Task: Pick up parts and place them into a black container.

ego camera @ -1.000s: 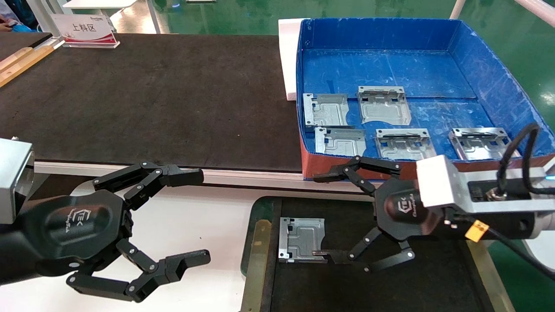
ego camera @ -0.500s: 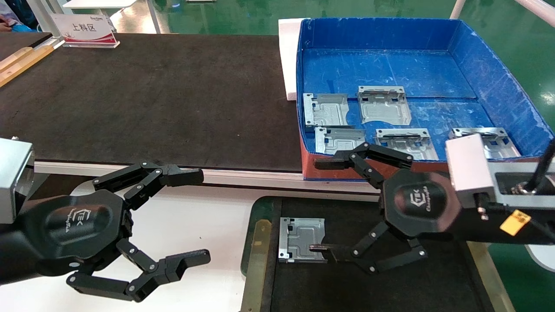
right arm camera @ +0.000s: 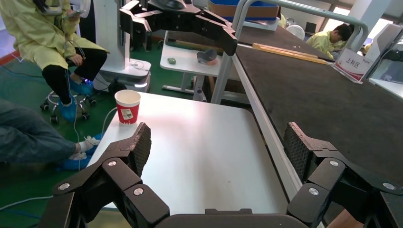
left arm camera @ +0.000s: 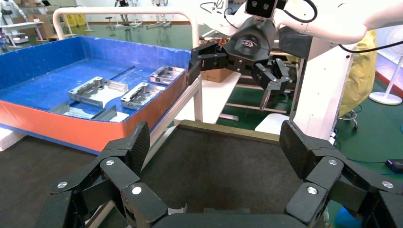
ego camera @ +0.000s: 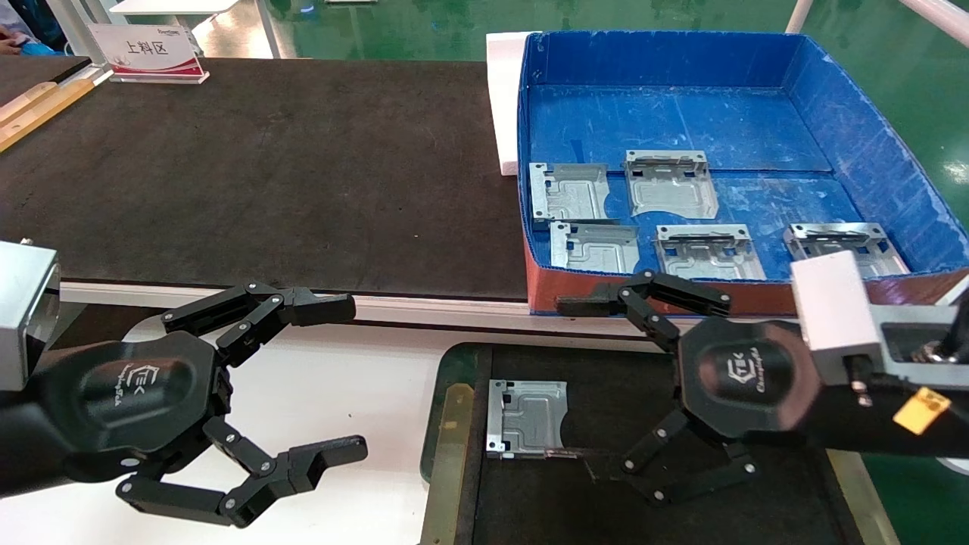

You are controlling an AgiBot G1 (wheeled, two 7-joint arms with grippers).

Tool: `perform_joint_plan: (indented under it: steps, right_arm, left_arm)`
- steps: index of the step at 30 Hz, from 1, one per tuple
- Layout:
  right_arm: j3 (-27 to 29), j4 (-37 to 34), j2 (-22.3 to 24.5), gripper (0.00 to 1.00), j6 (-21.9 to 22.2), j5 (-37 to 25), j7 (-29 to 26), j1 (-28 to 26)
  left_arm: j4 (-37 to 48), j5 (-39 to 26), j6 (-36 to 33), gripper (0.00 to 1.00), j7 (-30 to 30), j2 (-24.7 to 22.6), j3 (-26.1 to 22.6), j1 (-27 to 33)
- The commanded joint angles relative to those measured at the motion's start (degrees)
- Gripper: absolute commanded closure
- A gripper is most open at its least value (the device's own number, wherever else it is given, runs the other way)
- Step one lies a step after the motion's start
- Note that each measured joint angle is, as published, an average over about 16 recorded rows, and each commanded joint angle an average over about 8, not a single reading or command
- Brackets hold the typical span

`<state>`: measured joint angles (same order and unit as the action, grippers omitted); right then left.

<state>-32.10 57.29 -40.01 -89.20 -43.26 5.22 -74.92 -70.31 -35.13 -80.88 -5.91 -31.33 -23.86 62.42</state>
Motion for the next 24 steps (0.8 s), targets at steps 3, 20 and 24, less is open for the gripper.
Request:
perform_joint_plan:
  steps: [3, 20, 24]
  right_arm:
    - [2.0, 2.1, 0.6, 0.0, 0.4, 0.2, -2.0, 1.7]
    - [10.7, 10.8, 3.3, 0.0, 2.3, 0.9, -10.6, 8.9]
    - [12.7, 12.9, 4.0, 0.0, 2.8, 1.1, -12.6, 10.6]
  left_arm:
    - [0.0, 0.0, 0.0, 0.0, 0.0, 0.0, 0.0, 0.0]
    - [0.0, 0.0, 0.0, 0.0, 0.0, 0.0, 0.0, 0.0]
    - [0.0, 0.0, 0.0, 0.0, 0.0, 0.0, 0.0, 0.0]
